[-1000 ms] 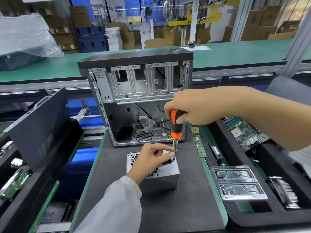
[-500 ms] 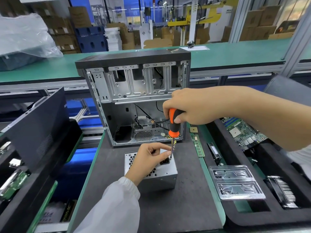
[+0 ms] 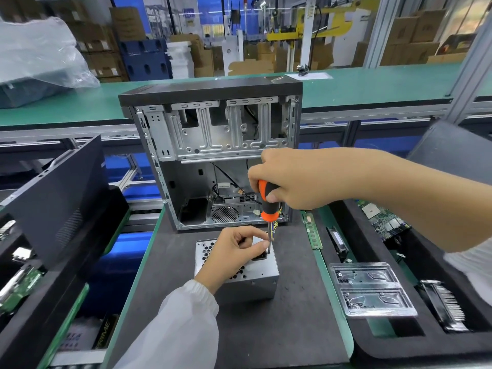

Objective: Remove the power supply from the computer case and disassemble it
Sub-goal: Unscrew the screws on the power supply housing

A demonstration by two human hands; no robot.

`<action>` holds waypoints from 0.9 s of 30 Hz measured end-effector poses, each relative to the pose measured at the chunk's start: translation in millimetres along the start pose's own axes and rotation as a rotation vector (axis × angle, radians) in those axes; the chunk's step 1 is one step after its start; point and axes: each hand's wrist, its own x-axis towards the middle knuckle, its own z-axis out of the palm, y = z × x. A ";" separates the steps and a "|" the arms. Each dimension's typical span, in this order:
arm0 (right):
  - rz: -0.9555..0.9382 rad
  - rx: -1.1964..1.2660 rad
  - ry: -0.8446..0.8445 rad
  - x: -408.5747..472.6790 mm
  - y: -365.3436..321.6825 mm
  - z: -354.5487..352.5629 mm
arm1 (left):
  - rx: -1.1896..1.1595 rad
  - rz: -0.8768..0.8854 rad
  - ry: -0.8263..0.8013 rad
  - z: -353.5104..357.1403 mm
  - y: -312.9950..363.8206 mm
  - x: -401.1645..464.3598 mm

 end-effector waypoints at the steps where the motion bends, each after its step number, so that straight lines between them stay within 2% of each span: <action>1: -0.003 0.000 0.014 -0.8 -4.0 1.1 | 0.001 0.017 -0.010 0.3 -0.5 0.1; 7: 0.101 -0.122 0.236 4.1 -15.0 8.1 | 0.047 0.049 -0.015 1.5 -5.5 2.1; 11: 0.163 -0.177 0.294 0.8 -10.6 9.5 | 0.027 0.046 -0.040 1.4 -2.9 4.6; 14: 0.051 -0.097 0.258 -1.8 -6.5 12.3 | -0.010 0.058 -0.077 2.0 3.6 7.3; 18: -0.127 0.114 0.088 -7.0 -1.7 2.8 | -0.063 0.089 -0.156 3.5 7.1 8.7; 24: -0.139 0.320 -0.072 -7.4 6.3 -13.9 | -0.068 0.097 -0.128 7.8 3.5 11.9; 27: -0.050 0.281 -0.060 -5.0 9.4 -15.6 | -0.105 0.098 -0.117 9.4 -0.7 14.0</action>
